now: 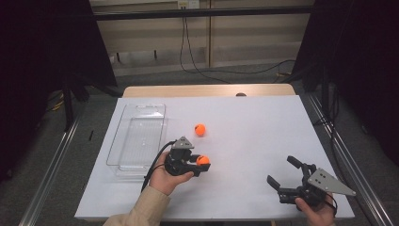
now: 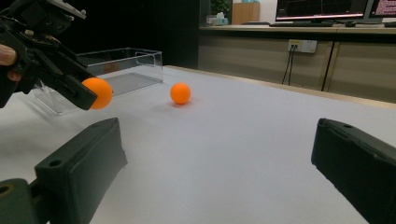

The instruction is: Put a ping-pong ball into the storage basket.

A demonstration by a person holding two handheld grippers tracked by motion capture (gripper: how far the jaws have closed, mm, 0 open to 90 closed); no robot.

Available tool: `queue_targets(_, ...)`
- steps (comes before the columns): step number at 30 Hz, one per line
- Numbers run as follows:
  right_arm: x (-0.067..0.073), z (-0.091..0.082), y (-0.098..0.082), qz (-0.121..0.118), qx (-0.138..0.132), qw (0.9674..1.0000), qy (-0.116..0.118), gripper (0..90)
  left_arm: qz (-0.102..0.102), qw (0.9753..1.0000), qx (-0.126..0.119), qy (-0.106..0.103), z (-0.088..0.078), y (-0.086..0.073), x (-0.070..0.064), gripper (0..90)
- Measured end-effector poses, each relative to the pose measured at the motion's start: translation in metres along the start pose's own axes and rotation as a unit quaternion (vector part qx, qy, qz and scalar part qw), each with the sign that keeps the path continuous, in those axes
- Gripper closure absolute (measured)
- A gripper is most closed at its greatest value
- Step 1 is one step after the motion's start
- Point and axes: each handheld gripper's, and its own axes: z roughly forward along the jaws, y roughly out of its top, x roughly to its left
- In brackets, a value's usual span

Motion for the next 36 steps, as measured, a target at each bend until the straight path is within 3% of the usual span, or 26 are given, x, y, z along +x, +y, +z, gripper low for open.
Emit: queue_targets(36, -0.001, 0.0, 0.0, 0.003, 0.0, 1.0, -0.004, 0.9, -0.012, 0.9999, -0.005, 0.007, -0.013, 0.005, 0.011, 51.0)
